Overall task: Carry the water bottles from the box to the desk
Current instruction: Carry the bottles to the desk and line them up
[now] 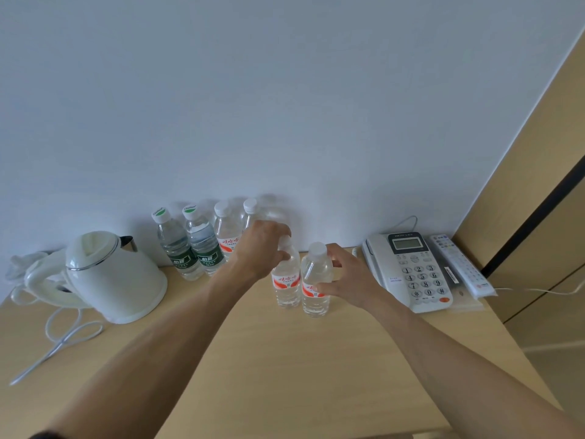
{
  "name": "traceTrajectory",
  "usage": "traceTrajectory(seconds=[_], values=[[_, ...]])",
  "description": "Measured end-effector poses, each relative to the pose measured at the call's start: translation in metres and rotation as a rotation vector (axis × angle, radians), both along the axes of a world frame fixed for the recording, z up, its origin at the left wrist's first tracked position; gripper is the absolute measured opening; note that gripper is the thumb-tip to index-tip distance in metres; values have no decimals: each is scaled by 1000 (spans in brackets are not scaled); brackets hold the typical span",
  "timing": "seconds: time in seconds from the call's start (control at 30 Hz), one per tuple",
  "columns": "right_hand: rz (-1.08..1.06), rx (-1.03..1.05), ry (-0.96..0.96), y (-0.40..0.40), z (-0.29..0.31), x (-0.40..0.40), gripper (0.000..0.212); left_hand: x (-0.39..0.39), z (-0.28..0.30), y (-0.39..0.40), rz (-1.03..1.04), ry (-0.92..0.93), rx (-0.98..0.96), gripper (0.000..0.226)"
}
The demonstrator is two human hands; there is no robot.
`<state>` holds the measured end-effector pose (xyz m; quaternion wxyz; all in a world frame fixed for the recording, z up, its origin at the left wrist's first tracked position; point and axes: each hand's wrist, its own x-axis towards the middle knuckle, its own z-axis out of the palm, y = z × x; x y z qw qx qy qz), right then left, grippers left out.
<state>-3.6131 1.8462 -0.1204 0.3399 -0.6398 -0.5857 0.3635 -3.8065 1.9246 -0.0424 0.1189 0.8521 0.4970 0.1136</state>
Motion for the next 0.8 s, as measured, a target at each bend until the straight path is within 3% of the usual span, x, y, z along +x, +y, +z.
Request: traceTrajectory(seconds=[0.37,0.8], values=[[1,25,0,1,-4,1,77,32,15,63,79,266,92,48],[-15,107,-125,2,-3,3,69,46,21,87,102,344,127,44]])
